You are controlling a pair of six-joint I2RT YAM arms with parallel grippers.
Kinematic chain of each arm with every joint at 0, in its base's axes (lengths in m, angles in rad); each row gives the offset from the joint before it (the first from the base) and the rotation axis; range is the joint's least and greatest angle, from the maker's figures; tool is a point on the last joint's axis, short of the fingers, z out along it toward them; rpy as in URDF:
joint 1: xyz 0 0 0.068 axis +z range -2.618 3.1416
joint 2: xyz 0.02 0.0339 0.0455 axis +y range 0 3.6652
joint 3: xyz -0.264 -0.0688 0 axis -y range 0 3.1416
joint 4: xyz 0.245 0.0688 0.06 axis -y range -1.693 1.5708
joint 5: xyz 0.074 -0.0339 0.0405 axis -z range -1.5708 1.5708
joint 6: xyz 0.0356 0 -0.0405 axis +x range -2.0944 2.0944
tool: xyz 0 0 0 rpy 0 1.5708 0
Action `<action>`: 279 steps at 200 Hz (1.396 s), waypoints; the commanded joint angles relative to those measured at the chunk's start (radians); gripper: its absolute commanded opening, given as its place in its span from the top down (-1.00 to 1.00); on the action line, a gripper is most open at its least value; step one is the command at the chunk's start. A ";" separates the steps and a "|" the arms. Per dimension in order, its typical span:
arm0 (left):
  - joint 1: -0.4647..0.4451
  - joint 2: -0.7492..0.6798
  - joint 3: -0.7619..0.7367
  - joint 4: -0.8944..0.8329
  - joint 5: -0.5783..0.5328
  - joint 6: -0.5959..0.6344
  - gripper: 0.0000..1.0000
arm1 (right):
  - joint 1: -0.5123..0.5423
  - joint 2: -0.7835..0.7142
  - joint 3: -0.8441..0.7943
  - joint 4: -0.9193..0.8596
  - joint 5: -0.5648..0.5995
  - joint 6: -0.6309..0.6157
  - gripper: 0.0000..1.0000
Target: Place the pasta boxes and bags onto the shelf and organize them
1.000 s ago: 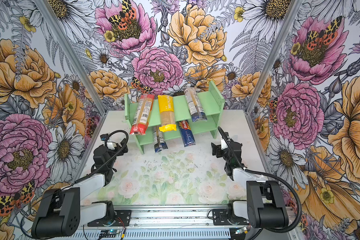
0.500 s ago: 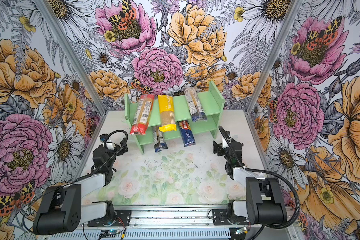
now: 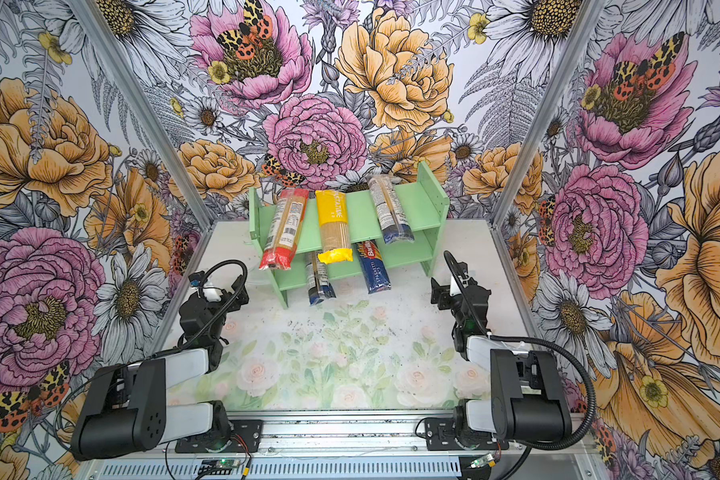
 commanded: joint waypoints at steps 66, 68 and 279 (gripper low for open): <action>0.058 0.168 -0.079 0.386 0.056 -0.047 -0.98 | -0.036 0.174 -0.031 0.276 0.005 0.082 -0.77; 0.057 0.168 -0.079 0.385 0.056 -0.046 -0.98 | -0.036 0.175 -0.031 0.274 0.009 0.080 -0.77; -0.018 0.271 -0.041 0.410 0.015 0.030 -0.98 | -0.024 0.178 -0.017 0.253 0.029 0.077 -0.99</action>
